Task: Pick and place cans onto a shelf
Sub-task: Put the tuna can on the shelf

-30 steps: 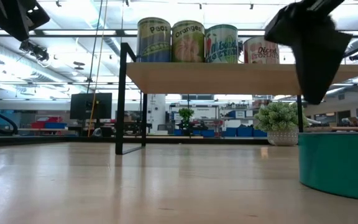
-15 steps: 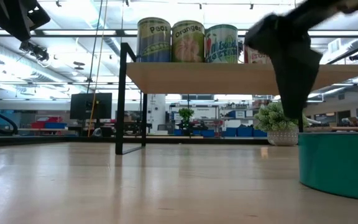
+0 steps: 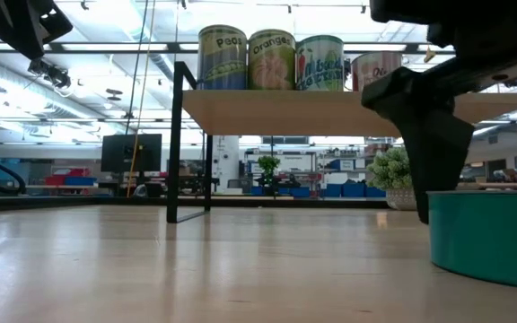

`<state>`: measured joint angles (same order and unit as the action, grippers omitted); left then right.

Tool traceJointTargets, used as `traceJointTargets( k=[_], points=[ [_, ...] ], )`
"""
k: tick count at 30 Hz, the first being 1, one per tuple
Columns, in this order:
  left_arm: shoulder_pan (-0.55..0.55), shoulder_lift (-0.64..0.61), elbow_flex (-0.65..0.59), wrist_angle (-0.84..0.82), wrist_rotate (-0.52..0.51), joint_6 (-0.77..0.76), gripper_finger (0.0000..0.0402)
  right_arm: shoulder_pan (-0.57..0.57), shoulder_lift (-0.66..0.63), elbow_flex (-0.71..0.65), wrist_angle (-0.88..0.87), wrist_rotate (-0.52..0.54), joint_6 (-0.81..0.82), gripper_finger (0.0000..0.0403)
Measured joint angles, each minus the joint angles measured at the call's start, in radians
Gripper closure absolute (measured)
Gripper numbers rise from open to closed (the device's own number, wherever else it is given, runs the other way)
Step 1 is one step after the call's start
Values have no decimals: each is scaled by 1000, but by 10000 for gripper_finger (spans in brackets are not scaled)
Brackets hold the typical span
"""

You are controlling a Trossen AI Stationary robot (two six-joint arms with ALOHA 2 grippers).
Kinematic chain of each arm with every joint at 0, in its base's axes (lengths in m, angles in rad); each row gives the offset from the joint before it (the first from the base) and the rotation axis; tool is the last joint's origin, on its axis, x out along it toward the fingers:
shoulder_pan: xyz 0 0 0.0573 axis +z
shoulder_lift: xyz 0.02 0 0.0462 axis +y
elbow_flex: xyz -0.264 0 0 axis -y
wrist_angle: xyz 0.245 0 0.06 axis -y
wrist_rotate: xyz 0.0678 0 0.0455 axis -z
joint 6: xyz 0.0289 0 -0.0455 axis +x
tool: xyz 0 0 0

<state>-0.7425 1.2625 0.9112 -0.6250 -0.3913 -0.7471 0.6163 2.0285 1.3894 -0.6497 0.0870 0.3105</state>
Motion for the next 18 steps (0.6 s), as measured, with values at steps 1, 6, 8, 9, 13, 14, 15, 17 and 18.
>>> traceJointTargets(
  k=[1, 6, 8, 9, 13, 14, 15, 17, 18],
  points=[
    [0, 0, 0, 0, 0, 0, 260, 0, 0, -5, 3, 0, 0, 46],
    [0, 0, 0, -1, 0, 1, 260, -9, 0, -17, 13, -3, 43, 106],
    [0, 0, 0, -1, 0, 1, 260, -17, -3, -16, 5, -27, 91, 112],
    [0, 0, 0, -1, 0, 1, 260, -21, -6, -15, -5, -44, 116, 112],
    [0, 0, 0, -1, 0, 2, 260, -31, -42, -15, -110, -81, 205, 112],
    [0, 0, 0, -1, -3, 2, 260, -31, -60, -15, -152, -83, 226, 112],
    [0, 0, 0, -1, -7, 3, 260, -29, -81, -15, -195, -83, 243, 112],
    [0, 0, 0, -1, -21, 3, 260, -22, -124, -15, -264, -73, 256, 112],
    [0, 0, 0, -1, -30, 3, 260, -15, -147, -15, -292, -53, 262, 112]
  ],
)
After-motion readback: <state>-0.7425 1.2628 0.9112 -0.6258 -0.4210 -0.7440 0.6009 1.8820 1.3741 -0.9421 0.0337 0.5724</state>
